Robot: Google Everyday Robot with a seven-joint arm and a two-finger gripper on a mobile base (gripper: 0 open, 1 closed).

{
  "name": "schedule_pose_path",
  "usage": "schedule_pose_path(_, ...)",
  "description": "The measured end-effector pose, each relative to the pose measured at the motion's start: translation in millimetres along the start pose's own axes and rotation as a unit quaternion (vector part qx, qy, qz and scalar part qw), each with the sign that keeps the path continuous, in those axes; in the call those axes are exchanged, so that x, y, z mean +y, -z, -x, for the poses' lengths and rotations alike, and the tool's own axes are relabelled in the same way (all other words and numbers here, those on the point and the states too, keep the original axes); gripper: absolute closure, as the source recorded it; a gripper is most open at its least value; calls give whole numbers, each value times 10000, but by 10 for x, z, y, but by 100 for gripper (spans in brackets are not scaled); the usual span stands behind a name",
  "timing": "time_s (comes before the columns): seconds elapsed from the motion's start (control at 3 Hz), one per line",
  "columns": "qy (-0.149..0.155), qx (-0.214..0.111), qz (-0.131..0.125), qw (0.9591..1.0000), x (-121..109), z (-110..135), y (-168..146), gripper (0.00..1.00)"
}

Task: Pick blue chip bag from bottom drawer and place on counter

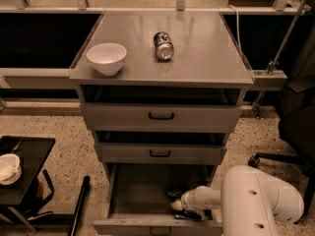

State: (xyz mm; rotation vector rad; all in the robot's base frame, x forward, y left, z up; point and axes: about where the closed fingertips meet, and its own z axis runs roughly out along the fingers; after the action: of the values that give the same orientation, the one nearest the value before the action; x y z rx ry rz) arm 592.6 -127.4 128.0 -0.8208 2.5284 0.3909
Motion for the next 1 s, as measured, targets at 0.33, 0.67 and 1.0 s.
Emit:
schedule_pose_path(0.33, 0, 0, 0, 10000, 0, 0, 1, 88)
schedule_pose_path(0.67, 1, 0, 0, 10000, 6, 18, 31, 100)
schedule_pose_path(1.0, 242, -91, -22, 9997, 174, 110, 193, 100)
